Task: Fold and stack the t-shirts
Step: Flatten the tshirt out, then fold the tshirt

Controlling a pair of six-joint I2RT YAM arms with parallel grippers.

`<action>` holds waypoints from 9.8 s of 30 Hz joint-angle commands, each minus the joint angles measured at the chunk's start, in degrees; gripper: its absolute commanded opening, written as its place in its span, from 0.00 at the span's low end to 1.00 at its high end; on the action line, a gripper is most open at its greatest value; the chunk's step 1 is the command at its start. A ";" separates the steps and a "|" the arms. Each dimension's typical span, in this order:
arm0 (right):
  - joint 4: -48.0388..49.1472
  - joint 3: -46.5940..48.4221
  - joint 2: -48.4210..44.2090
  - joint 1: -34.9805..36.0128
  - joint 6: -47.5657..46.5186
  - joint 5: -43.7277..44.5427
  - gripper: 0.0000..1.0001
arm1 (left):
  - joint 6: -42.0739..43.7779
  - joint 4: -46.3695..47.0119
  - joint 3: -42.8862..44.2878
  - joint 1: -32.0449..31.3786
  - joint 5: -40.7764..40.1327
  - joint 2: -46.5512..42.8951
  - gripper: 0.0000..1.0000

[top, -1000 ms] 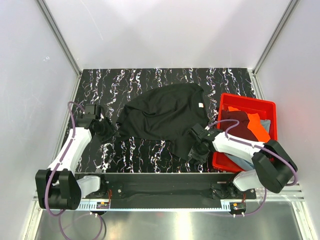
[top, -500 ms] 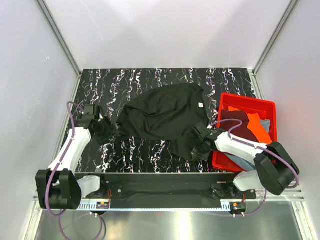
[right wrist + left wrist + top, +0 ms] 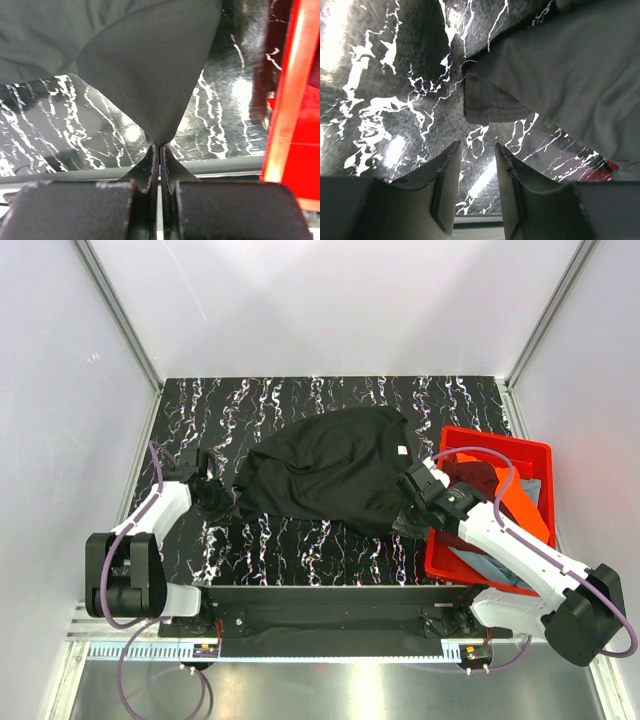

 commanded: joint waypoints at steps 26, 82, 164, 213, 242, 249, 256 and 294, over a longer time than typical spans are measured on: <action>-0.74 0.87 -0.54 -5.20 -4.51 -1.70 0.00 | -4.05 10.07 -1.29 0.27 -1.76 12.57 0.34; 29.40 100.51 39.87 -25.94 -36.59 0.94 0.00 | 29.62 -4.62 86.32 0.18 -45.18 8.96 0.00; 44.97 60.52 59.48 -29.37 -30.44 -9.70 0.00 | 13.09 11.30 46.07 5.28 -32.78 34.01 0.00; 4.71 49.92 52.72 -29.54 -28.15 -19.37 0.00 | 19.69 -0.57 39.32 4.84 -28.92 36.48 0.00; 4.89 84.72 79.17 -29.63 -29.82 -27.46 0.56 | 8.35 8.05 46.43 5.19 -11.87 37.96 0.40; 9.10 87.08 82.94 -29.63 -31.32 -28.07 0.54 | 7.47 6.47 49.25 6.33 -10.55 44.03 0.38; 11.65 89.91 86.20 -29.63 -30.44 -28.77 0.50 | 7.38 6.03 49.43 7.39 -10.46 46.94 0.38; -4.17 71.30 58.63 -26.21 -31.48 -20.16 0.55 | 7.55 -3.20 31.53 7.39 -16.09 20.85 0.65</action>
